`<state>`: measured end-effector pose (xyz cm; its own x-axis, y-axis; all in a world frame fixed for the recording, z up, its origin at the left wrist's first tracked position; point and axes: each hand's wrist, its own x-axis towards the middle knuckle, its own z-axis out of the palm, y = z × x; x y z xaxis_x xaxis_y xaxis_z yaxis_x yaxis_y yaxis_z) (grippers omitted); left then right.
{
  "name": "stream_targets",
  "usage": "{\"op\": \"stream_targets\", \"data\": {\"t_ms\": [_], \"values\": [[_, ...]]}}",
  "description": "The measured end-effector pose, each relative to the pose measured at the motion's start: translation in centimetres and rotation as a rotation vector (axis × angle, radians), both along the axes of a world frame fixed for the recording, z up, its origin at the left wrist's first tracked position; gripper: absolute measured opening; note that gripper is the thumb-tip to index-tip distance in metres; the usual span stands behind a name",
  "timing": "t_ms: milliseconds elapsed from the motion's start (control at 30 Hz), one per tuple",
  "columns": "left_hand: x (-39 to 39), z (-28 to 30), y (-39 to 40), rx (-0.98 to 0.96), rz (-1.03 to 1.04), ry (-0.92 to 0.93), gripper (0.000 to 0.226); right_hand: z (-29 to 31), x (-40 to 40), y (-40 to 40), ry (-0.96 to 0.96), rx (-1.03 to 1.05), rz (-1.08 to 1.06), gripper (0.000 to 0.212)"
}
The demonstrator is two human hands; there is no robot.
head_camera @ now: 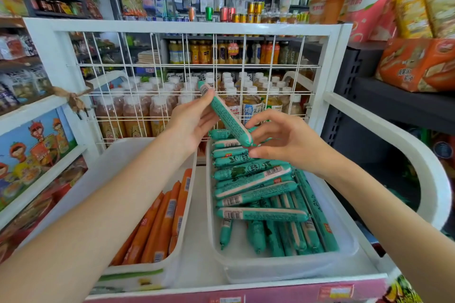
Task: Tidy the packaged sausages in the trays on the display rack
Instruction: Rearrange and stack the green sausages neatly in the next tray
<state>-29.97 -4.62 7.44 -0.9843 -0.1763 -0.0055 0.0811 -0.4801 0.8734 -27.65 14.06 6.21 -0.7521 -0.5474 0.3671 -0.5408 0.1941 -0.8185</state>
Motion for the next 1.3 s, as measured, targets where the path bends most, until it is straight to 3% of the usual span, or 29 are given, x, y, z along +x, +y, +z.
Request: {"op": "stream_targets", "data": {"t_ms": [267, 433, 533, 633, 733, 833, 933, 1067, 1133, 1200, 1300], "values": [[0.0, 0.2, 0.3, 0.039, 0.020, -0.016, 0.009, -0.5, -0.7, 0.3, -0.007, -0.162, 0.044, 0.033], [0.3, -0.5, 0.6, 0.066, 0.015, -0.049, 0.007, -1.0, -1.2, 1.2, -0.163, -0.391, 0.019, 0.024], [0.4, -1.3, 0.5, 0.106, -0.028, -0.056, 0.006, -1.3, -1.7, 2.2, -0.351, -0.545, -0.109, 0.021], [0.4, -2.5, 0.6, 0.010, -0.024, -0.079, 0.020, -1.8, -2.4, 2.7, -0.503, -0.618, -0.228, 0.016], [0.3, -3.7, 0.7, -0.054, -0.057, -0.148, 0.026, -1.9, -3.0, 2.3, -0.453, -0.567, -0.356, 0.015], [0.5, -4.0, 0.3, -0.100, -0.036, -0.145, 0.015, -1.7, -4.1, 2.5, -0.403, -0.525, -0.511, 0.007], [0.5, -4.6, -0.9, -0.427, 0.068, -0.118, 0.028, -1.8, -5.2, 3.1, -0.494, -0.557, -0.545, 0.006], [0.5, -5.8, -2.0, -1.158, 0.010, -0.122, 0.041, -2.4, -6.1, 2.9, -0.549, -0.519, -0.561, 0.015], [0.6, -6.1, -1.9, -1.322, -0.032, -0.072, 0.044, -2.8, -6.7, 3.0, -0.527, -0.403, -0.604, 0.026], [0.7, -6.0, -1.6, -1.364, -0.102, 0.010, 0.041, -3.4, -7.1, 3.4, -0.417, -0.134, -0.666, 0.026], [1.1, -6.3, -0.8, -1.566, -0.350, 0.149, 0.040, -3.7, -6.7, 3.8, -0.059, 0.485, -0.690, 0.025]]}}
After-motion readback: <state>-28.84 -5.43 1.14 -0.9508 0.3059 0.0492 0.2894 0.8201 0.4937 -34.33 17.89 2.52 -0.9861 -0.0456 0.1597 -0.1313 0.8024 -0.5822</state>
